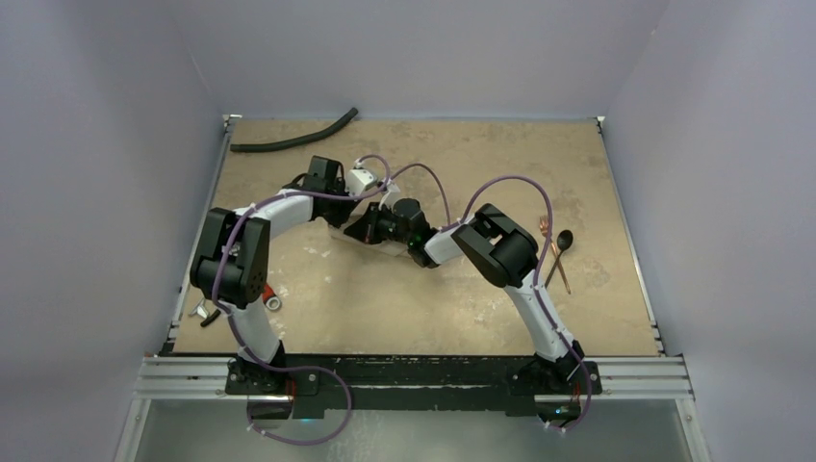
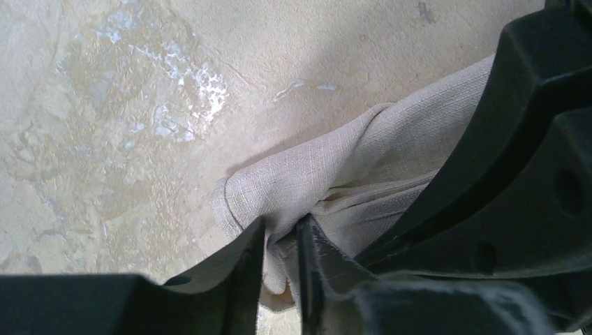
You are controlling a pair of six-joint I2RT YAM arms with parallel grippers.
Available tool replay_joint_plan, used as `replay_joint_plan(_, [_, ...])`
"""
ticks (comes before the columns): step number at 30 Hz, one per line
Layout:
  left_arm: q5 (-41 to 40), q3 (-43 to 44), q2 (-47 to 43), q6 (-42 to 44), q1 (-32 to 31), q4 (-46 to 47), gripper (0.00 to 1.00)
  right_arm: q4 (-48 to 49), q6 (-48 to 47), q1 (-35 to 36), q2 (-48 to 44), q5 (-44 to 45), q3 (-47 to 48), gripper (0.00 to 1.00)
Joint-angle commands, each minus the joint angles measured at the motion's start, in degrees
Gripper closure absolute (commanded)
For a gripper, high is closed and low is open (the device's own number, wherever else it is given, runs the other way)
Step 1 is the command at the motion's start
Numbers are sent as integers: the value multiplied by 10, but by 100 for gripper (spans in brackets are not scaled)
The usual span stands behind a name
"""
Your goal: Fold the napkin into a case and place the utensils inside
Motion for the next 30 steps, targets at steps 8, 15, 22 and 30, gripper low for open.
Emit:
replay_joint_plan(8, [-27,1,-16,-3,-1,31,100,-55,-3,1,-12,29,-18,100])
replay_joint_plan(15, [-20,33,-5,-42,-2,12,78,-57,-10,1,-8,30,-30,100])
replay_joint_plan(22, [0,62,-4,-41,-1,1,76,-50,-8,1,-2,25,-30,100])
replay_joint_plan(30, [31,73,-10,-41,-2,-28,64,-45,-6,1,-3,25,-31,100])
